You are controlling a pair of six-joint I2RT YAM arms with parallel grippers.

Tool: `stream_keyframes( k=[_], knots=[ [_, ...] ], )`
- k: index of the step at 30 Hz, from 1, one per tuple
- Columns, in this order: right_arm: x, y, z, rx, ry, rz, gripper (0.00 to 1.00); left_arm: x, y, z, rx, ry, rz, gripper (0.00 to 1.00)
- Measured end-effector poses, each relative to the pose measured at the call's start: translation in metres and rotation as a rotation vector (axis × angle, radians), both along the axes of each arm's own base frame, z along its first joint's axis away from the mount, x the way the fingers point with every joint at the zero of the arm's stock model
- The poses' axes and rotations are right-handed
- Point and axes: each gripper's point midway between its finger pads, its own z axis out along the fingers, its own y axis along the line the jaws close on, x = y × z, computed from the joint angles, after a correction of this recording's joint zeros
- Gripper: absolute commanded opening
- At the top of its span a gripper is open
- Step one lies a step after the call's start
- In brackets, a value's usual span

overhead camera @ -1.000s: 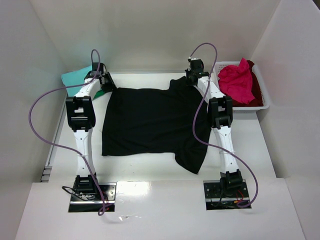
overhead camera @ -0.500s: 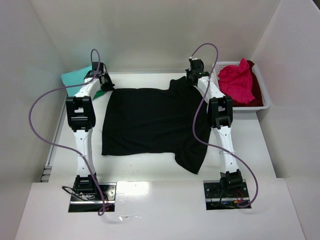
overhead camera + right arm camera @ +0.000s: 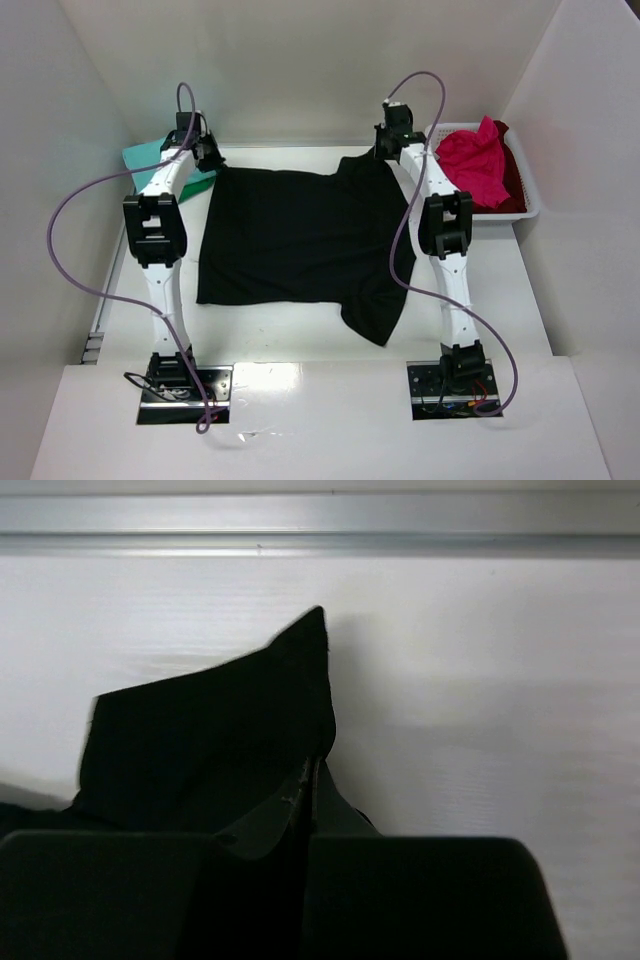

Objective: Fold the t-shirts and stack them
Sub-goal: Grap the side of the flattened tshirt furthest away from the robot with both arms, then fold the flattened tshirt in 1/3 of the way

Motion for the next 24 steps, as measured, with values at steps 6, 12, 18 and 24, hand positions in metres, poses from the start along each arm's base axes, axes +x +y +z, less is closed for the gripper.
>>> stream_keyframes(
  k=[6, 12, 18, 24],
  knots=[
    [-0.03, -0.005, 0.071, 0.018, -0.081, -0.001, 0.0, -0.027, -0.005, 0.024, -0.003, -0.025, -0.021, 0.0],
    [-0.082, -0.011, 0.117, 0.053, -0.137, -0.006, 0.0, -0.053, -0.01, 0.023, -0.006, 0.005, -0.059, 0.0],
    [-0.135, -0.017, 0.08, 0.077, -0.047, -0.018, 0.0, -0.1, -0.015, -0.002, -0.021, 0.114, -0.066, 0.0],
    [-0.183, -0.02, 0.027, 0.096, 0.091, -0.041, 0.0, -0.134, -0.018, -0.029, -0.031, 0.196, -0.065, 0.0]
  ],
)
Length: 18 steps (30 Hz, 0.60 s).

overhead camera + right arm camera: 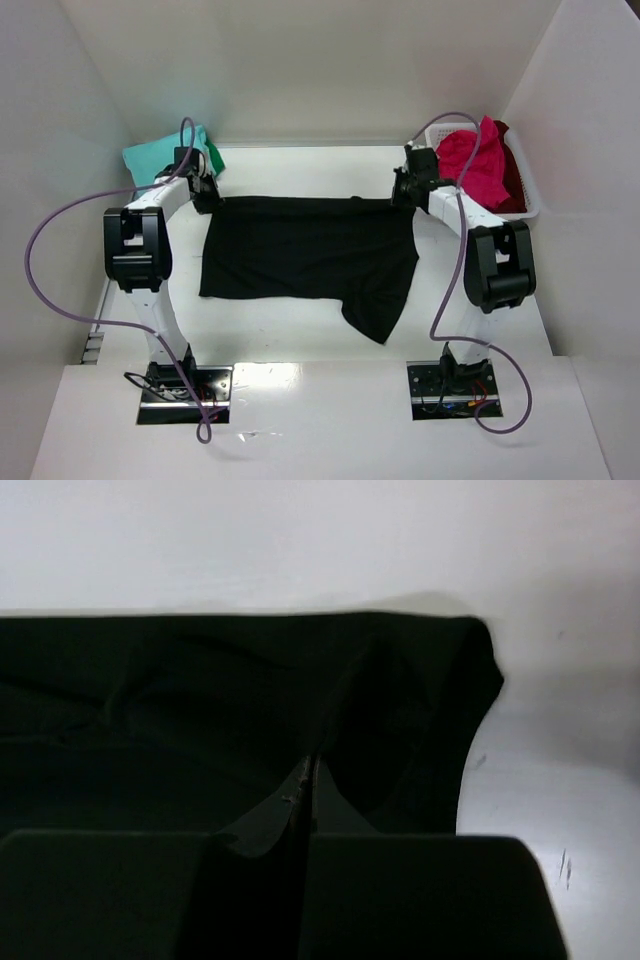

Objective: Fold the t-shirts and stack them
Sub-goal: Fold the flattened tshirt in 1/3 of the way

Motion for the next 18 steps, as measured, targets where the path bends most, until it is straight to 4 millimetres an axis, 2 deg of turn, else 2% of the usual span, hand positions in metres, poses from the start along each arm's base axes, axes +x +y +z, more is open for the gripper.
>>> stream_keyframes(
  k=[2, 5, 8, 11, 18],
  knots=[
    [-0.015, -0.001, -0.005, 0.011, 0.018, -0.008, 0.0, -0.007, 0.0, -0.008, -0.001, 0.022, 0.001, 0.0],
    [-0.028, -0.002, 0.001, 0.03, 0.008, -0.021, 0.0, -0.011, -0.001, -0.013, -0.002, 0.037, 0.0, 0.0],
    [-0.032, -0.002, 0.007, 0.051, -0.015, -0.037, 0.0, -0.013, -0.001, -0.016, -0.003, 0.042, 0.0, 0.0],
    [-0.046, -0.006, 0.002, 0.063, 0.0, -0.067, 0.0, -0.019, -0.001, -0.02, -0.003, 0.054, 0.001, 0.0],
    [-0.064, -0.008, -0.008, 0.079, 0.034, -0.092, 0.0, -0.028, -0.002, -0.019, -0.002, 0.065, 0.001, 0.01]
  ],
)
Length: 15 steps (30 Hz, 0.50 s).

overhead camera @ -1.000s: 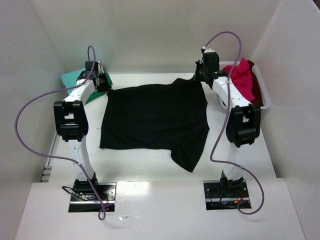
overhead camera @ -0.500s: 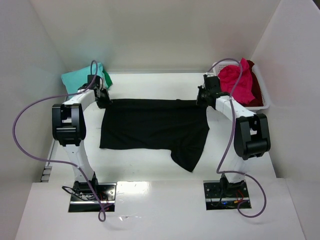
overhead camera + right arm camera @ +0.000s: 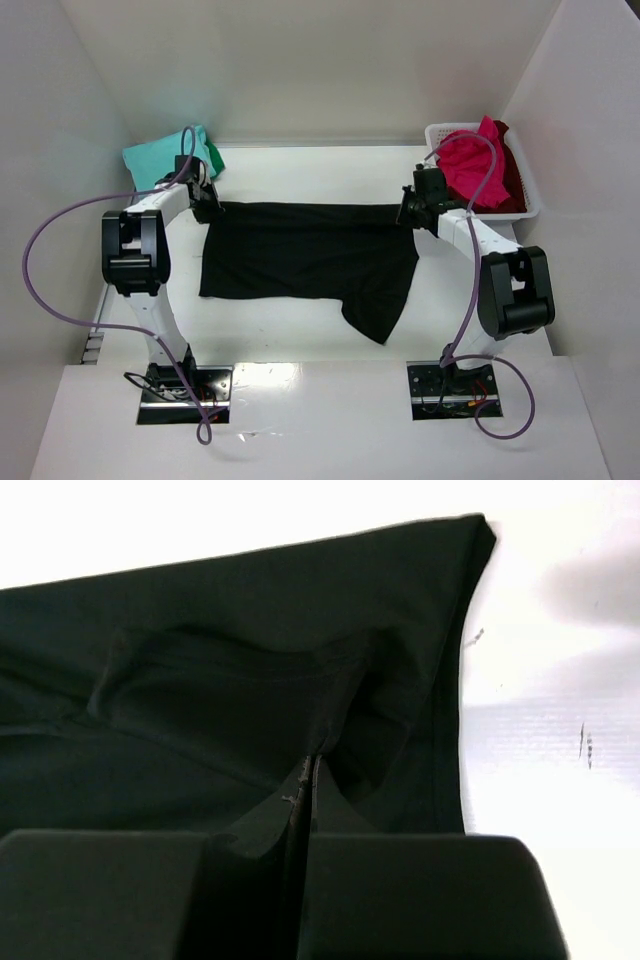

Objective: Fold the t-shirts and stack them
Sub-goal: Fold the flattened tshirt in 1/3 of the way

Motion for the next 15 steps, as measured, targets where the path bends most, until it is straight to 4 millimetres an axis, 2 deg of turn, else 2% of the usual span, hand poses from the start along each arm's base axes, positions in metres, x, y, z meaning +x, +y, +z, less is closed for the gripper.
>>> stream_keyframes(
  k=[3, 4, 5, 6, 7, 8, 10, 11, 12, 15],
  knots=[
    [-0.004, 0.0, -0.004, 0.007, 0.013, -0.006, 0.0, 0.0, 0.0, 0.002, 0.001, -0.005, 0.0, 0.06],
    [-0.005, 0.0, -0.007, 0.009, 0.02, -0.007, 0.0, 0.0, 0.0, 0.002, 0.001, -0.005, 0.0, 0.09],
    [-0.007, 0.0, -0.009, 0.012, 0.027, -0.009, 0.0, 0.0, 0.0, 0.002, 0.0, -0.004, 0.001, 0.18],
    [-0.01, 0.001, -0.012, 0.015, 0.036, -0.008, 0.05, 0.0, 0.0, 0.002, 0.001, -0.004, 0.0, 0.43],
    [-0.011, 0.001, -0.013, 0.018, 0.044, -0.008, 0.1, -0.001, 0.0, 0.002, 0.001, -0.002, 0.001, 0.49],
    [-0.012, 0.002, -0.014, 0.021, 0.048, -0.004, 0.23, -0.001, 0.0, 0.002, 0.001, -0.001, 0.002, 0.6],
    [-0.012, 0.003, -0.017, 0.025, 0.057, 0.0, 0.3, -0.001, 0.001, 0.002, 0.003, 0.001, 0.0, 0.66],
    [-0.013, 0.003, -0.019, 0.024, 0.064, 0.001, 0.42, -0.002, 0.001, 0.001, 0.003, 0.003, 0.003, 0.69],
    [-0.014, 0.003, -0.023, 0.024, 0.074, 0.0, 0.43, -0.002, 0.001, 0.001, 0.002, 0.005, 0.004, 0.71],
    [-0.017, 0.003, -0.027, 0.024, 0.093, -0.004, 0.64, -0.002, 0.0, 0.004, 0.0, 0.007, 0.002, 0.72]
  ],
)
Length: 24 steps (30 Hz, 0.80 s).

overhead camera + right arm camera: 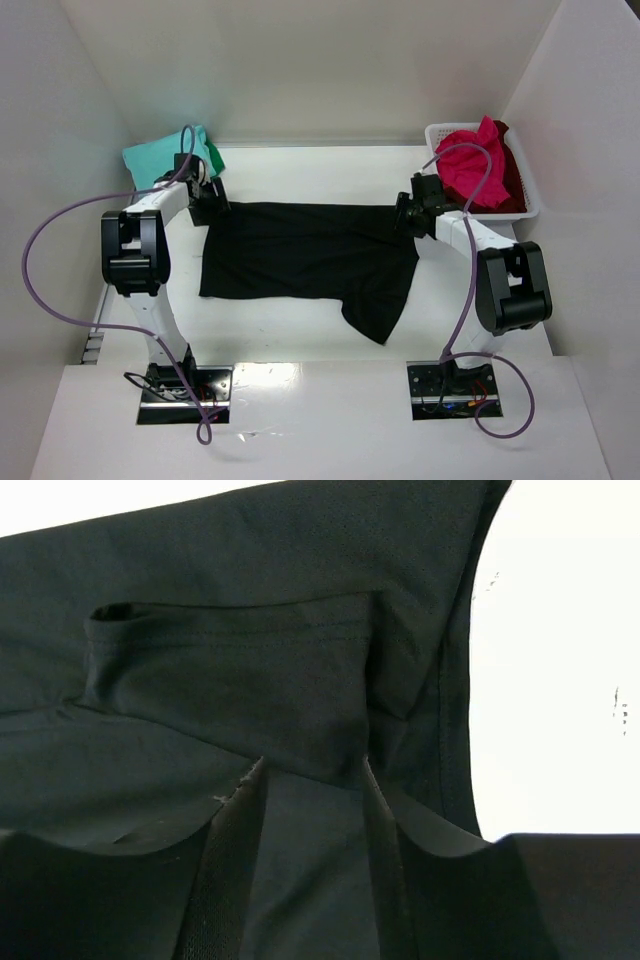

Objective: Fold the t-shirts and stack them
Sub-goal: Fold the flattened tshirt in 1/3 of the way

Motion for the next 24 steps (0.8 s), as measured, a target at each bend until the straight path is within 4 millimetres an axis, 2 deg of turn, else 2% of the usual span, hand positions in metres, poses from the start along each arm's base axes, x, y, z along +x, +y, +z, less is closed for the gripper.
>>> stream_keyframes(
  k=[1, 2, 4, 7, 9, 10, 13, 14, 16, 17, 18, 24],
  knots=[
    [0.0, 0.0, 0.0, 0.001, -0.001, -0.002, 0.64, 0.002, 0.0, 0.002, -0.002, -0.004, -0.001, 0.72],
    [0.0, 0.0, 0.0, 0.001, -0.001, -0.003, 0.69, 0.005, -0.001, 0.006, -0.006, -0.014, -0.004, 0.72],
    [0.001, 0.0, 0.001, 0.0, -0.003, -0.003, 0.73, 0.014, -0.003, 0.017, -0.017, -0.047, -0.012, 0.72],
    [0.004, 0.0, 0.004, 0.001, -0.013, -0.003, 0.73, 0.026, -0.007, 0.032, -0.037, -0.093, -0.028, 0.64],
    [0.008, 0.001, 0.008, 0.005, -0.024, -0.002, 0.73, 0.034, -0.012, 0.043, -0.062, -0.126, -0.048, 0.53],
    [0.011, 0.002, 0.01, 0.008, -0.034, 0.0, 0.7, 0.038, -0.014, 0.048, -0.071, -0.144, -0.057, 0.39],
    [0.027, 0.009, 0.012, 0.026, -0.053, 0.017, 0.66, 0.049, -0.02, 0.056, -0.089, -0.181, -0.085, 0.24],
    [0.033, 0.011, 0.011, 0.032, -0.055, 0.023, 0.66, 0.053, -0.022, 0.056, -0.089, -0.19, -0.095, 0.21],
    [0.046, 0.017, 0.009, 0.044, -0.055, 0.037, 0.74, 0.059, -0.025, 0.051, -0.092, -0.194, -0.109, 0.21],
    [0.061, 0.023, 0.007, 0.056, -0.059, 0.058, 0.85, 0.059, -0.027, 0.045, -0.096, -0.184, -0.115, 0.21],
    [0.066, 0.025, 0.006, 0.06, -0.062, 0.064, 0.88, 0.059, -0.03, 0.035, -0.102, -0.165, -0.12, 0.21],
    [0.094, 0.042, 0.001, 0.058, -0.079, 0.133, 0.89, 0.054, -0.034, 0.001, -0.114, -0.092, -0.127, 0.23]
  ],
)
